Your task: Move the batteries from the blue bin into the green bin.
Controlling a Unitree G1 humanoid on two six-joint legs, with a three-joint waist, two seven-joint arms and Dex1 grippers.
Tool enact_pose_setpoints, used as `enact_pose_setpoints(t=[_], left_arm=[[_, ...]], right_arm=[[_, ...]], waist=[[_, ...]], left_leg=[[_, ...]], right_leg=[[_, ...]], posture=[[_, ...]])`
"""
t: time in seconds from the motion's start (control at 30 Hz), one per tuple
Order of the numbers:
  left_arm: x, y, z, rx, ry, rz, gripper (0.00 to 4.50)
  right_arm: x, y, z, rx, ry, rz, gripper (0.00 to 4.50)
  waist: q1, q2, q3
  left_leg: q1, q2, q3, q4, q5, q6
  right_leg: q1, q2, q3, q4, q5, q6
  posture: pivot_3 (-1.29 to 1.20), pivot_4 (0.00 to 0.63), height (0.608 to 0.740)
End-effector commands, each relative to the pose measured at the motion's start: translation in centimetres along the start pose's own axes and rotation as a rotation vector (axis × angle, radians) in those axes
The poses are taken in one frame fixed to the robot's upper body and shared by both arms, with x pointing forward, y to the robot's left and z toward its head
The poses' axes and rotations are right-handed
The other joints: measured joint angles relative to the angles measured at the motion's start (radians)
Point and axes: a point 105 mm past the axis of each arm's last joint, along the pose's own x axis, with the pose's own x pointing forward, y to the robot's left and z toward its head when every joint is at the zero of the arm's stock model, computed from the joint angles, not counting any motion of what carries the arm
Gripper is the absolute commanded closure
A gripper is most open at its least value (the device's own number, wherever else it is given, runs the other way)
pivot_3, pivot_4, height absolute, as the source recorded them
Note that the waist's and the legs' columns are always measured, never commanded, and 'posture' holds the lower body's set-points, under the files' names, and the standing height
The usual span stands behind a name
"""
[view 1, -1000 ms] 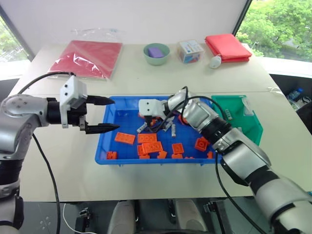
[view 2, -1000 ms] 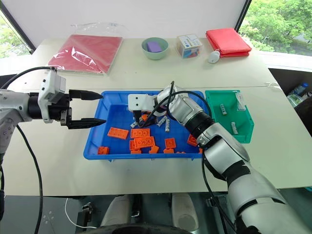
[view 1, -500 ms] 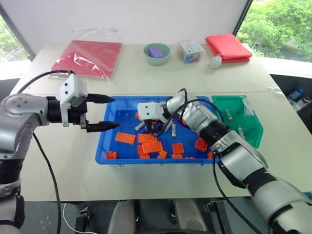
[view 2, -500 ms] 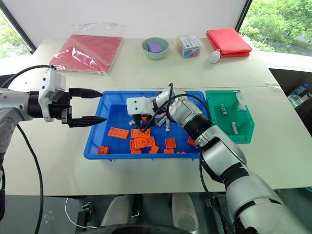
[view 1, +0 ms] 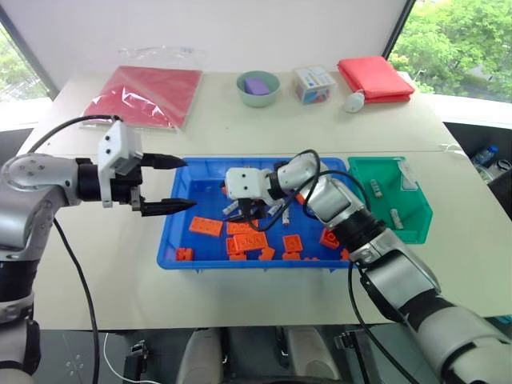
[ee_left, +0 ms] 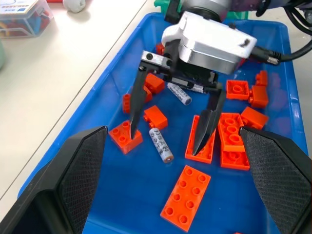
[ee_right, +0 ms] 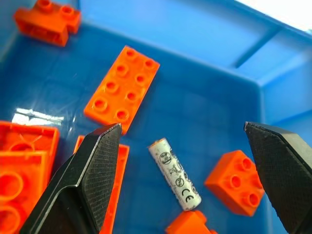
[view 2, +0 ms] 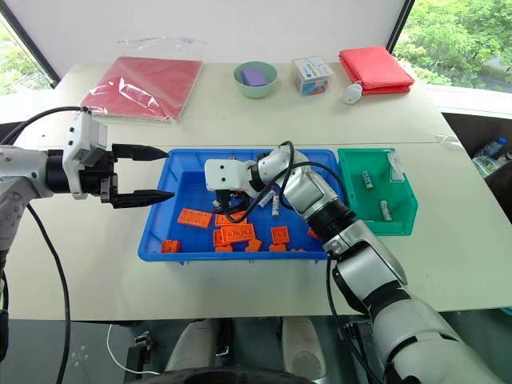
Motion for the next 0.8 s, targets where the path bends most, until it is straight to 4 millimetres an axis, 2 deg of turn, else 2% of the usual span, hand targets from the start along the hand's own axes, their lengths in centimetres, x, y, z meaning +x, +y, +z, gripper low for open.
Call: enact_pose_setpoints(t=[0.03,0.37,0.5,0.6,0.67,0.8], left_arm=[[-0.5,-0.4,0.9,0.047,0.007,-0.015,0.0],[-0.9,-1.3,0.3,0.043,0.037,-0.034,0.0],[-1.1,-1.3,0.3,0.039,0.036,-0.02,0.0],[-1.3,-1.3,0.0,0.03,0.045,-0.018,0.0],[-1.3,-1.4,-0.2,0.024,0.049,-0.022,0.0],[-1.2,-1.7,-0.6,0.02,0.057,-0.035,0.0]], right_arm=[[0.2,-0.7,0.0,-0.042,0.01,-0.004,0.37],[0.9,-1.2,-1.7,-0.047,0.05,0.04,0.37],[0.0,-1.5,0.3,0.076,-0.049,0.097,0.37],[-1.2,-1.3,1.9,0.069,-0.094,0.168,0.37],[-1.6,-1.5,2.1,0.034,-0.088,0.179,0.37],[-1.5,-2.6,1.1,-0.036,-0.039,0.14,0.37]], waist=[[-0.001,0.0,0.0],[0.0,0.0,0.0],[0.0,0.0,0.0],[0.0,0.0,0.0],[-0.001,0.0,0.0],[-0.001,0.0,0.0]], left_leg=[[0.0,0.0,0.0,0.0,0.0,0.0],[0.0,0.0,0.0,0.0,0.0,0.0],[0.0,0.0,0.0,0.0,0.0,0.0],[0.0,0.0,-0.001,0.0,0.0,0.0],[0.0,0.0,-0.001,0.0,0.0,0.0],[0.001,0.0,-0.001,0.0,0.0,0.0]], right_leg=[[0.0,0.0,0.0,0.0,0.0,0.0],[0.0,0.0,0.0,0.0,0.0,0.0],[0.0,0.0,0.0,0.0,0.0,0.0],[0.0,0.0,0.0,0.0,0.0,0.0],[0.0,0.0,0.0,0.0,0.0,0.0],[0.0,0.0,0.0,0.0,0.0,0.0]], posture=[[0.0,0.15,0.736],[0.0,0.15,0.736],[0.0,0.15,0.736],[0.0,0.15,0.736],[0.0,0.15,0.736],[0.0,0.15,0.736]])
